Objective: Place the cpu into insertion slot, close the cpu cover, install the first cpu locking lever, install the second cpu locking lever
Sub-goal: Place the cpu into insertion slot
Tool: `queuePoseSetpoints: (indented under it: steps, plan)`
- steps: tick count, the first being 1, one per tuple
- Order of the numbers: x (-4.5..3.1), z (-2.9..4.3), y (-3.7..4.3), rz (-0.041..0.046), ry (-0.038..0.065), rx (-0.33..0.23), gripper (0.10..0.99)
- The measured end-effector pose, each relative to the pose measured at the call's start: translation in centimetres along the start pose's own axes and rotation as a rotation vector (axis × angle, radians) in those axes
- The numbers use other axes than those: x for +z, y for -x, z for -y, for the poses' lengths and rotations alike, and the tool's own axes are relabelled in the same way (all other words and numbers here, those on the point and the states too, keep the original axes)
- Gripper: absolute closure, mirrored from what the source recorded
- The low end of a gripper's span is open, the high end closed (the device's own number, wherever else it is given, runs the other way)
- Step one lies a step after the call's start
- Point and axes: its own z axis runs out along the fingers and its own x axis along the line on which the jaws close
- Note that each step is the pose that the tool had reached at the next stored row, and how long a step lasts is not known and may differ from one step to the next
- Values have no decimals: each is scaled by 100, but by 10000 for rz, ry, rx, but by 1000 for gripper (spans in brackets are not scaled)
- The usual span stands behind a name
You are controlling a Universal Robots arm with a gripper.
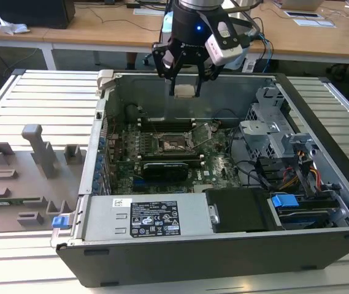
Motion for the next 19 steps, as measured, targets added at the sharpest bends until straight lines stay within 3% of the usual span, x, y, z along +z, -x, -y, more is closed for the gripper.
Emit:
queuePoseSetpoints:
  steps: [19]
  plan:
    - [111, 10, 2, 0, 0, 0, 545]
